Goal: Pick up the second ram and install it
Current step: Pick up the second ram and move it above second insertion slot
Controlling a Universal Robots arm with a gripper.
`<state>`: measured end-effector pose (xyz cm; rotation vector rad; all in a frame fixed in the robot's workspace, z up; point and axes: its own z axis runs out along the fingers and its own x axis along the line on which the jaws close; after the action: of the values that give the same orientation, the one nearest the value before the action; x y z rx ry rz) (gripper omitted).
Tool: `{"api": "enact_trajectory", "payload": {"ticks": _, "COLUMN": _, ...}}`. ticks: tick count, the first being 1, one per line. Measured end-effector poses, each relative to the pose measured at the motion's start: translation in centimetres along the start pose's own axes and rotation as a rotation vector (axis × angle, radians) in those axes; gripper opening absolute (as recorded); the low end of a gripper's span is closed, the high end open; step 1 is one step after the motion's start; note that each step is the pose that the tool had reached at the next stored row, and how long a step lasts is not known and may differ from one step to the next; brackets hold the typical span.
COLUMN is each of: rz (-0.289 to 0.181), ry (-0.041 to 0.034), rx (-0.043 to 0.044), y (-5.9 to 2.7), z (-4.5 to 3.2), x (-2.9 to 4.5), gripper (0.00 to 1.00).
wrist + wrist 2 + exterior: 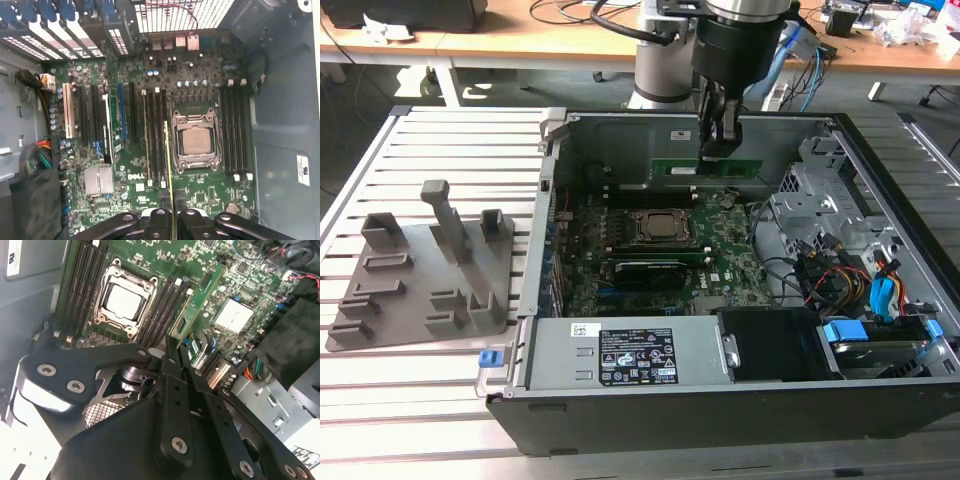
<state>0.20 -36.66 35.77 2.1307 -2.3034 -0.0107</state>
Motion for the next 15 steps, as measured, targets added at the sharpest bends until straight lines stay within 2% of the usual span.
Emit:
{"api": "enact_trajectory", "payload": {"ticks": 10, "rz": -0.001, "ry": 0.0003, "rx": 0.0000, "y": 0.37, "z": 0.82, "x": 0.06, "gripper": 0.14}}
{"api": "enact_trajectory", "payload": {"ticks": 15, "rz": -0.001, "ry": 0.0002, "rx": 0.0001, "y": 0.66, "z": 1.38, "x": 0.52, "gripper": 0.14}}
